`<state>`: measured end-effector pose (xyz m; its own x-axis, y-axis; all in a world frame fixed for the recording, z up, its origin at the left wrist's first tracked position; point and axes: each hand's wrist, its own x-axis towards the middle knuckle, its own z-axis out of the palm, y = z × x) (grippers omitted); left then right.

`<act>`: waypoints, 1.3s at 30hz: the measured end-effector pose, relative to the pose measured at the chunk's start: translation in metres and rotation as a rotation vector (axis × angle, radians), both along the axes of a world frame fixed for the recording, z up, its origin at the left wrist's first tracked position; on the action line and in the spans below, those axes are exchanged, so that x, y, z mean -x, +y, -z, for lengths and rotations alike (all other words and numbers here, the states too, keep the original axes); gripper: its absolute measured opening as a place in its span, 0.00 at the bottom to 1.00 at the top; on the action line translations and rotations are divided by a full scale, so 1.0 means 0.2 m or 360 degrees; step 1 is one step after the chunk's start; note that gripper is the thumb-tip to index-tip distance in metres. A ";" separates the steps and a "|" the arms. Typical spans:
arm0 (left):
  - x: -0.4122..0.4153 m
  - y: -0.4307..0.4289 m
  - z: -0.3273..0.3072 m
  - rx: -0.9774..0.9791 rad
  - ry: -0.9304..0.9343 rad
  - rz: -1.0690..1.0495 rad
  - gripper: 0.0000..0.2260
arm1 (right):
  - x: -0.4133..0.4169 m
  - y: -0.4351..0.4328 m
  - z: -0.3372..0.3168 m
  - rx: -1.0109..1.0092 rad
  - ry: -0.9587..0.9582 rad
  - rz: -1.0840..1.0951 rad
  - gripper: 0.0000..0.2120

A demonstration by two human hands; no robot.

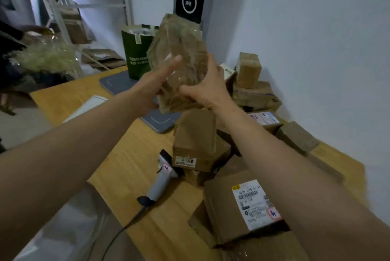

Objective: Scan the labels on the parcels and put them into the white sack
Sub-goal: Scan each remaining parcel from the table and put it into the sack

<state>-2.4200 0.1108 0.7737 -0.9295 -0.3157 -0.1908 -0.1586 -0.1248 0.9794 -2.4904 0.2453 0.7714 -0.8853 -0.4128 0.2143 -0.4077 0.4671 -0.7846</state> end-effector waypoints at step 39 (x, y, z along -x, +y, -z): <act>-0.35 -1.36 1.01 -0.0262 -0.1022 0.0239 0.29 | -0.68 -0.65 1.29 -0.0378 -0.1268 0.1752 0.33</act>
